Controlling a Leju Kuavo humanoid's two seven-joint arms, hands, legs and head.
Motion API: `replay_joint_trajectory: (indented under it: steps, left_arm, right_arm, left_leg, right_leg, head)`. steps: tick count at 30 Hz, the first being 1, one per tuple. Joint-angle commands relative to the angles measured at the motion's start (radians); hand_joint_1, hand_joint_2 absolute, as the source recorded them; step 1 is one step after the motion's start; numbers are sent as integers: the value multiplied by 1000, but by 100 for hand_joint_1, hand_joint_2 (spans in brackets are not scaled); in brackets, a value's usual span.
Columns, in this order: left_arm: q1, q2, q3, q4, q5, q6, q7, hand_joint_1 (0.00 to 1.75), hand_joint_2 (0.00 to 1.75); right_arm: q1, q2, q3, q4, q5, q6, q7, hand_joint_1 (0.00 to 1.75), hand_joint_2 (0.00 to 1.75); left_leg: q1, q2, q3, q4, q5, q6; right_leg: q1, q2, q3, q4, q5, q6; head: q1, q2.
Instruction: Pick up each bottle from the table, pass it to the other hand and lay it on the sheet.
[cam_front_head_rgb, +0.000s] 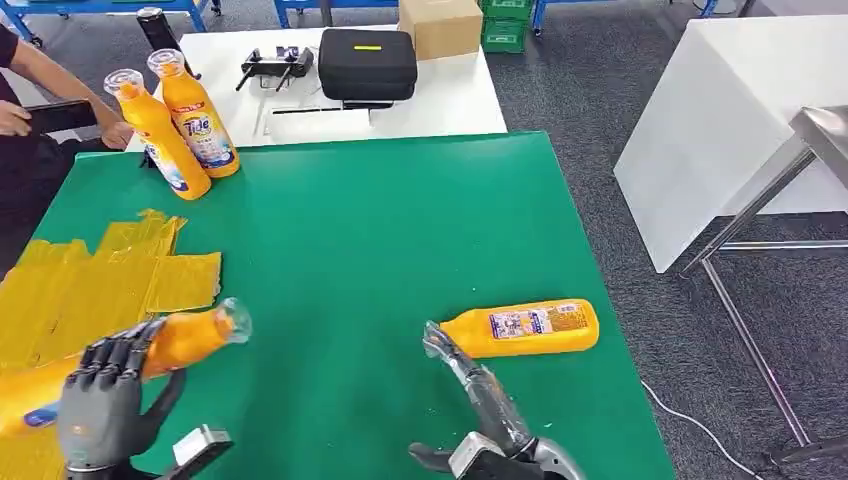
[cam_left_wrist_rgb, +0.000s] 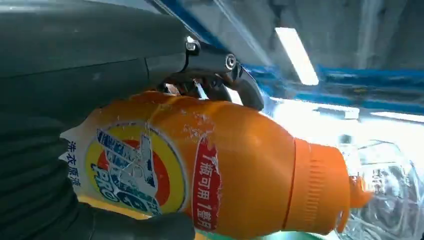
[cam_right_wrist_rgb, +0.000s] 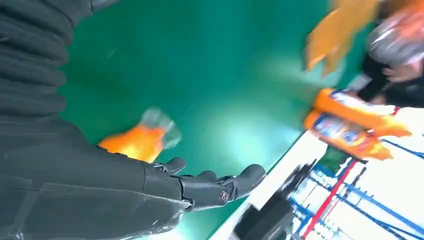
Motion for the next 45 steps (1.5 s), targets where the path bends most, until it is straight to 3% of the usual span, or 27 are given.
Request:
replay_joint_trajectory:
  steps: [1,6,11,16,19,24,35,36,45]
  left_arm:
    - [-98,88,291,288,-68,-85,-9,175,175]
    - [-153,132,227,460,-184,-124,52,175,175]
    - [-160,149,180,478,-158,-142,59,175,175]
    - [-185,172,78,516,-83,-166,45,175,175]
    - [-192,179,39,523,-52,-172,29,175,175]
    - [-190,170,-25,500,153,-256,-97,175,175]
    - [-188,173,-27,493,167,-267,-103,175,175]
    - [-186,165,-27,486,240,-305,-149,0,175]
    - [-232,135,13,492,466,-475,-256,0,175]
  right_arm:
    - [34,-128,-142,-52,17,23,18,0,175]
    - [-4,-165,-187,-13,79,56,84,0,175]
    - [-24,-168,-223,16,104,80,109,0,175]
    - [-128,-159,-298,125,174,113,164,0,175]
    - [-170,-154,-297,170,209,119,188,0,175]
    - [-270,-132,-261,294,304,123,235,0,175]
    - [-278,-124,-255,311,308,126,236,0,175]
    - [-280,-124,-251,316,312,129,237,0,175]
    - [-389,-91,-142,567,402,189,265,0,175]
  left_leg:
    - [2,1,2,1,-1,-4]
    - [0,0,2,-1,0,-2]
    - [1,0,1,0,0,-2]
    - [1,1,1,0,1,-2]
    - [1,1,1,0,1,-2]
    - [1,2,1,0,1,-1]
    - [1,1,1,1,1,-2]
    - [1,1,1,1,1,-1]
    - [2,2,1,0,2,-2]
  right_leg:
    - [2,-1,3,-1,-1,-2]
    - [0,-2,3,-1,0,-1]
    - [1,-1,2,-1,0,-1]
    - [1,-1,2,-2,1,-1]
    - [1,-1,2,-2,1,-1]
    - [1,0,2,-2,2,0]
    - [2,0,3,-1,1,-1]
    - [1,0,2,-1,1,-1]
    - [2,0,2,-2,2,-1]
  head:
    - [0,0]
    - [0,0]
    - [0,0]
    - [0,0]
    - [0,0]
    - [0,0]
    - [0,0]
    - [0,0]
    - [0,0]
